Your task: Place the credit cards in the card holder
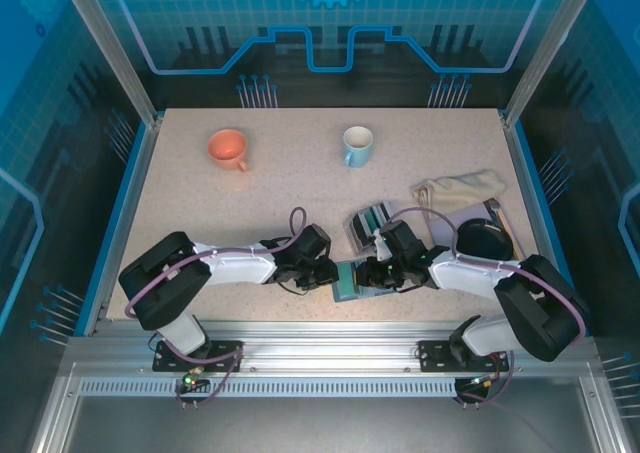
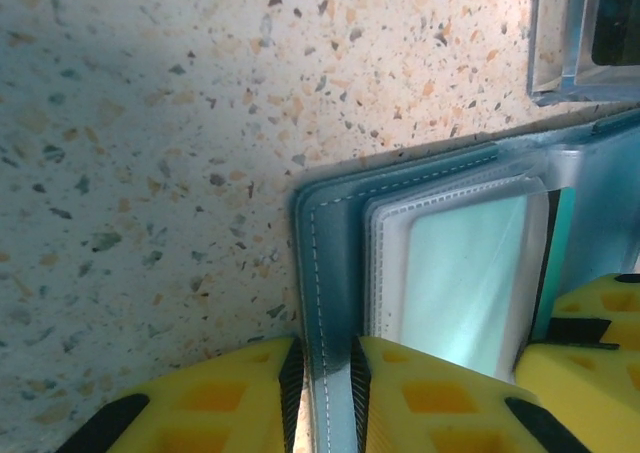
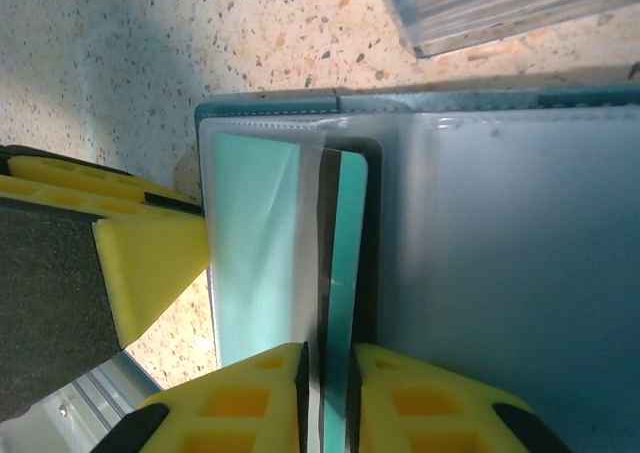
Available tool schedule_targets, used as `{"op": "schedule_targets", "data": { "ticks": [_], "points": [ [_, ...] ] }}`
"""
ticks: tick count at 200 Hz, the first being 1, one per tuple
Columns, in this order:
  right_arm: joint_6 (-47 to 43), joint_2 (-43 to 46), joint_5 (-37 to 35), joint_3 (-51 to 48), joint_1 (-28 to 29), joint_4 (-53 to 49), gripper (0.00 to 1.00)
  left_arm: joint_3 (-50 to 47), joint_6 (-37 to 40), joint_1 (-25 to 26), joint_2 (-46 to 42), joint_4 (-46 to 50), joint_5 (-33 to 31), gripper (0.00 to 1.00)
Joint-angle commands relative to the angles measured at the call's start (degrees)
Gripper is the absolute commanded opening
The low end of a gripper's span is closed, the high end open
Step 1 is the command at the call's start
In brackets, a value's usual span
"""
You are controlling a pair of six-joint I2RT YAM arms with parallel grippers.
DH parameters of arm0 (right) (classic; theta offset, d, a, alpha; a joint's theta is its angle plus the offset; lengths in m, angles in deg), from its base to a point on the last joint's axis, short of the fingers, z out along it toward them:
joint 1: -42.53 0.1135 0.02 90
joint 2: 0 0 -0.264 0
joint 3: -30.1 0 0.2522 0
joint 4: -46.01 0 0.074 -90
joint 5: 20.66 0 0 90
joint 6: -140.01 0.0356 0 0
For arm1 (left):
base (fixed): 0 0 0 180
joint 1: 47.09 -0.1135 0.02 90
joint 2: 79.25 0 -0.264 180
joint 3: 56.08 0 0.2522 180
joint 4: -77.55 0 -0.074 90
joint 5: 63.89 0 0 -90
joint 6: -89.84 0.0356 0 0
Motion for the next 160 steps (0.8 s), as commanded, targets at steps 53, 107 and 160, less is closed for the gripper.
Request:
{"op": "schedule_targets", "data": {
  "ticks": [53, 107, 160],
  "points": [
    [2.2, 1.6, -2.0, 0.7, 2.5, -3.6, 0.18, 0.5, 2.0, -0.3, -1.8, 3.3, 0.1, 0.26],
    [5.6, 4.8, -3.7, -1.2, 5.6, -3.0, 0.24, -3.5, 2.8, -2.6, -4.9, 1.7, 1.7, 0.29],
    [1.2, 5.8, -9.3, 3.8, 5.2, -11.9, 0.32, -3.5, 3.4, -3.1, -5.2, 1.3, 2.2, 0.30]
  ]
}}
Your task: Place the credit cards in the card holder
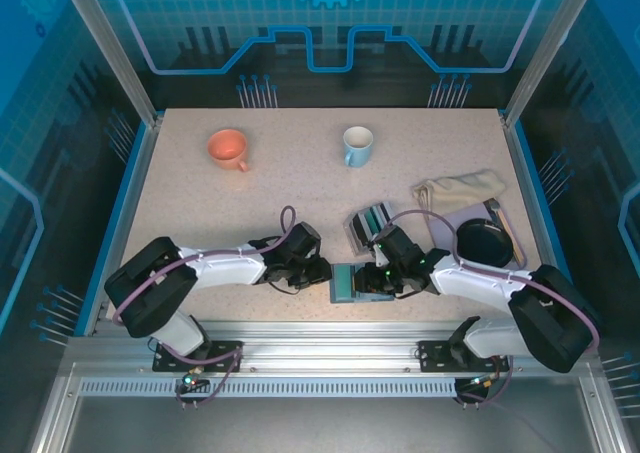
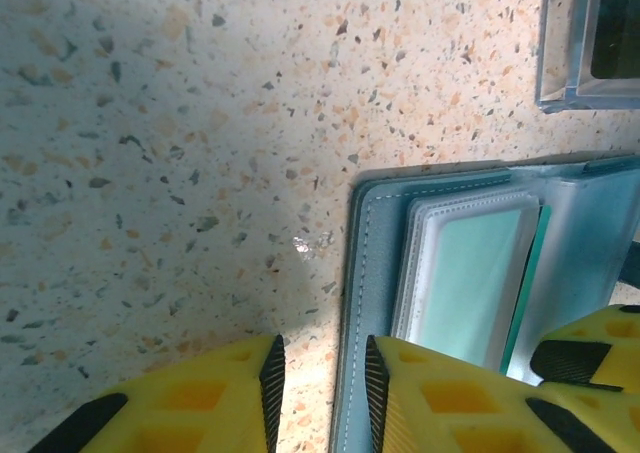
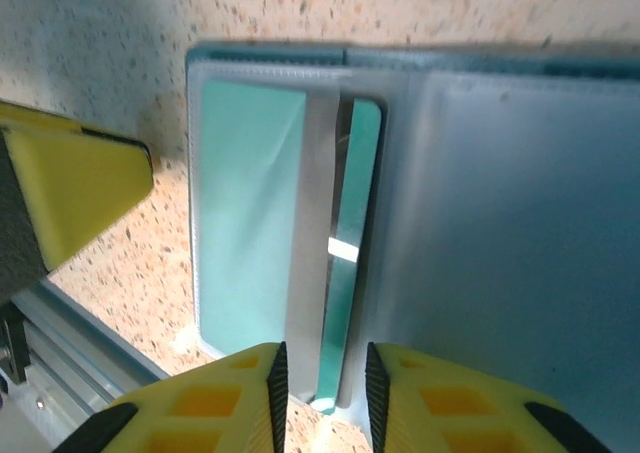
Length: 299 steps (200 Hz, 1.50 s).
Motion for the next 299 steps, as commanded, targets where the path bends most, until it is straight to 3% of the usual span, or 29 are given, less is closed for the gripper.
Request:
{"op": "schedule_targets", "data": {
  "ticks": [1, 130, 190, 229, 273, 299],
  "points": [
    [-2.4, 1.2, -3.1, 2.6, 0.2, -4.4, 0.32, -0.6, 1.5, -0.4, -0.7, 0.1, 1.2, 0.30],
    [-1.5, -11.9, -1.6, 8.6, -0.9, -0.8, 0.24, 1.2, 0.7, -0.3, 2.7, -0.9, 2.6, 0.26],
    [-1.4, -9.9, 2.2, 9.3, 0.9, 2.5, 0.20, 2.4, 0.2, -0.4, 5.3, -2.9, 3.6, 0.22],
    [-4.8, -0.8, -9.2, 12.3, 0.9, -12.5, 0.32, 1.9, 0.3, -0.4, 1.8, 0.7, 0.6, 0.25],
    [-7.3, 8.8, -22.5, 12.8, -0.3, -26.2, 0.59, 0.5, -0.2, -0.4, -1.9, 3.2, -1.1, 0.35],
    [-8.5, 8.2, -22.2, 11.7, -2.4, -28.6, 0.71, 0.4, -0.8, -0.4, -1.7, 2.5, 0.1, 0.42]
  ]
}}
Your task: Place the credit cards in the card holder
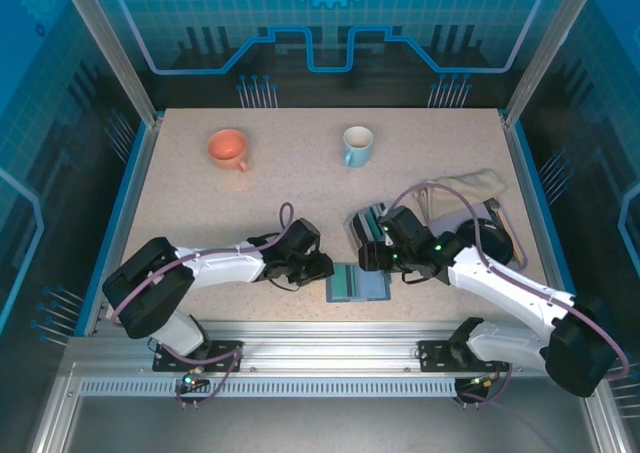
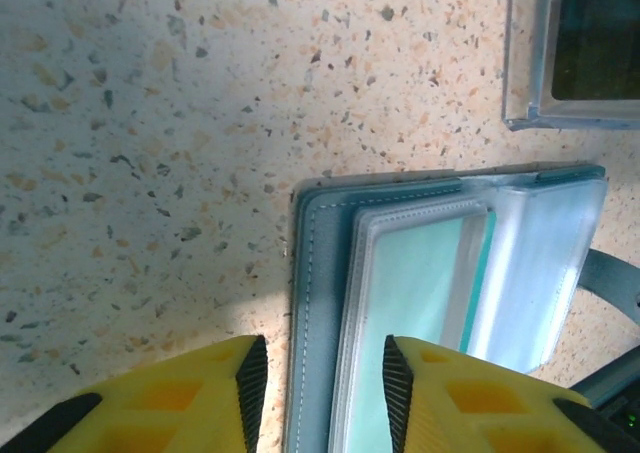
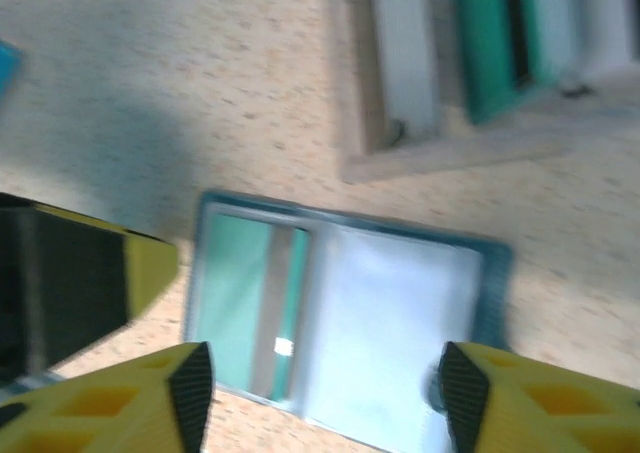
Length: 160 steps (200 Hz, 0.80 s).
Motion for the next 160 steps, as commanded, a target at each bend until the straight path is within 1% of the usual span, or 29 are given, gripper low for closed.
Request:
{"op": "schedule_targets", "data": {
  "ticks": [1, 16, 36, 52, 72, 97, 115, 122, 136, 160],
  "points": [
    [-1.9, -1.3, -3.8, -0.8, -1.9, -7.8, 0.72, -0.8, -0.3, 0.2, -0.8, 1.2, -0.2, 0.42],
    [-2.6, -4.0, -1.3, -1.0, -2.4, -6.9, 0.73, -0.8, -0.7, 0.2, -0.3, 0.0, 0.9, 0.48],
    [-2.9, -7.3, 1.9, -1.6, -2.5, -3.7, 0.74, -0.5, -1.1, 0.1, 0.7, -1.6, 2.2, 0.51],
    [-2.4, -9.7, 1.9, -1.8, -2.5, -2.2, 0.74, -0.3, -1.5, 0.1, 1.3, -2.5, 3.1, 0.54],
    [-2.3, -12.7, 0.2, -1.7, -2.7, -2.1, 0.73, 0.4, -1.5, 0.1, 2.5, -3.2, 4.0, 0.56],
    [-2.6, -14.7, 1.9, -2.9, -3.1, 0.5, 0.63, 1.3, -1.7, 0.2, 4.8, -4.4, 5.6, 0.56],
    [-2.4, -15.2, 2.6, -3.8, -3.4, 1.9, 0.50, 1.5, -2.1, 0.1, 5.9, -5.5, 6.6, 0.56],
    [-2.3, -15.3, 2.9, -4.1, -3.5, 2.3, 0.47, 1.6, -2.4, 0.2, 6.0, -6.0, 7.0, 0.56],
    [-2.1, -15.1, 3.8, -4.8, -3.8, 3.5, 0.39, 1.6, -2.6, 0.2, 5.9, -7.1, 7.6, 0.52],
    [-1.9, -14.9, 5.2, -6.0, -4.4, 5.2, 0.30, 2.0, -2.4, 0.1, 5.3, -8.0, 8.7, 0.44]
  ]
}}
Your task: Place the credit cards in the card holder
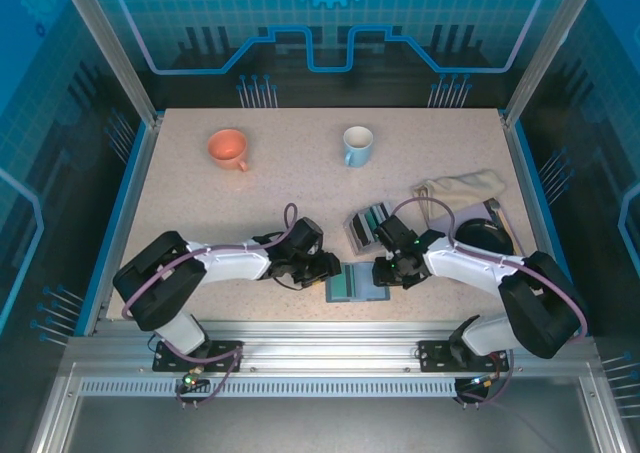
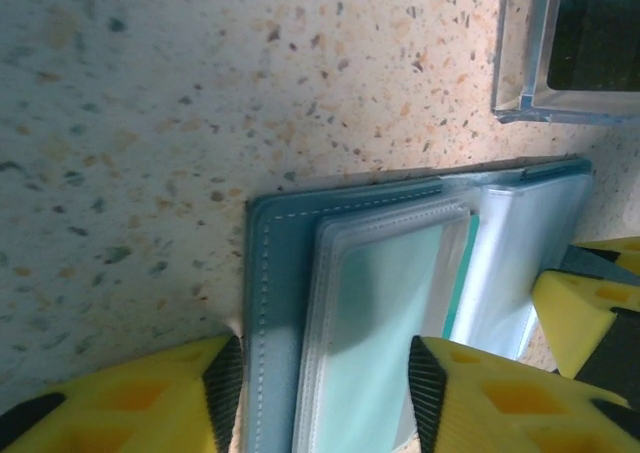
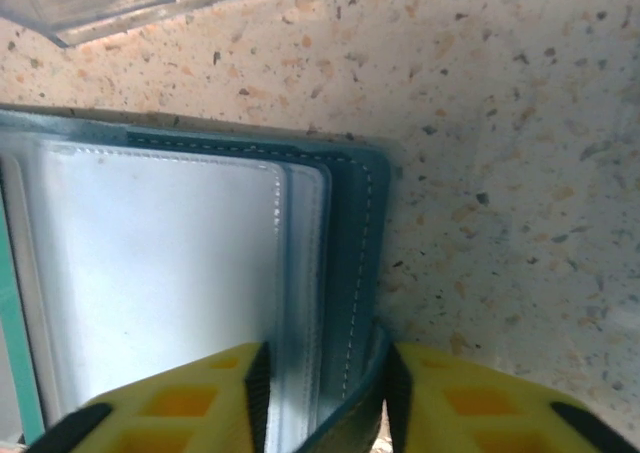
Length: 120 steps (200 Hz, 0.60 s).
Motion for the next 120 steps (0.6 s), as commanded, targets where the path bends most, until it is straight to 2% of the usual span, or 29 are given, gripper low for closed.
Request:
{"op": "schedule_targets", "data": {
  "ticks": [1, 31, 59, 120],
  "points": [
    [0.4, -0.1, 2.5, -1.7, -1.1, 2.8, 0.29, 1.3, -0.7, 0.5, 1.1, -3.8, 4.0, 0.44],
    [0.6, 0.5, 4.0, -2.5, -1.5, 4.1, 0.23, 1.2, -0.8, 0.5, -1.1, -4.5, 4.0, 0.39],
    [0.7, 0.9, 5.0, -2.8, -1.9, 4.7, 0.22, 0.9, -1.5, 0.5, -3.5, -5.7, 4.2, 0.38],
    [2.8, 2.5, 9.4, -4.1, -2.6, 8.8, 0.22, 3.9, 0.1, 1.0, -5.1, -6.6, 6.3, 0.45]
  ]
}}
